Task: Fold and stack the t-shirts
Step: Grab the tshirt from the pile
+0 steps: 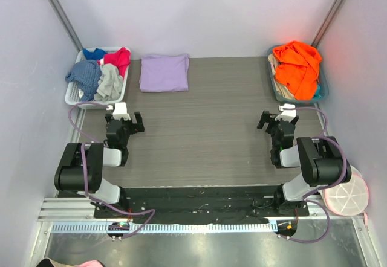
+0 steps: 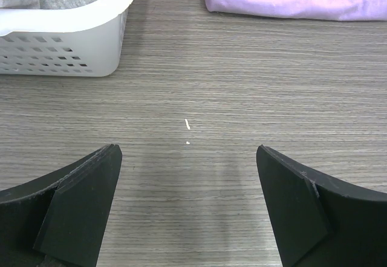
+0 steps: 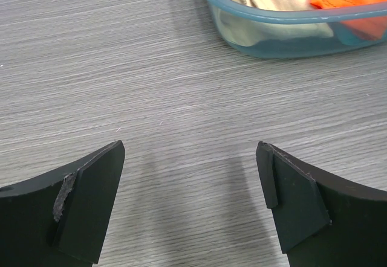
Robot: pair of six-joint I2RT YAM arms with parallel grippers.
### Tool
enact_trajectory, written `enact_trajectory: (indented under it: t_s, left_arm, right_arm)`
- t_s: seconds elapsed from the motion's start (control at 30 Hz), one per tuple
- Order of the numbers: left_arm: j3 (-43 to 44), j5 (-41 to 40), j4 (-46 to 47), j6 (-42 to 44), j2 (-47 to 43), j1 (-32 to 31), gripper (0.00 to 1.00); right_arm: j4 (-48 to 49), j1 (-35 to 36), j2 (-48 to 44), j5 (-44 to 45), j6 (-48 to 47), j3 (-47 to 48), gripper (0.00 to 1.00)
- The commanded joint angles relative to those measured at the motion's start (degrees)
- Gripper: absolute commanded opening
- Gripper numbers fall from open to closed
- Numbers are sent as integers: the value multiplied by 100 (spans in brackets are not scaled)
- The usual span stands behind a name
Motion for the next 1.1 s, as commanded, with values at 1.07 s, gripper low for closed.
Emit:
enact_trajectory:
  t_s: [1.07]
  left_arm:
    - [678,-2548,-2327,-486,-1759,-995,100]
  right_arm:
    - [-1754,19,-2927,521,544,220,100]
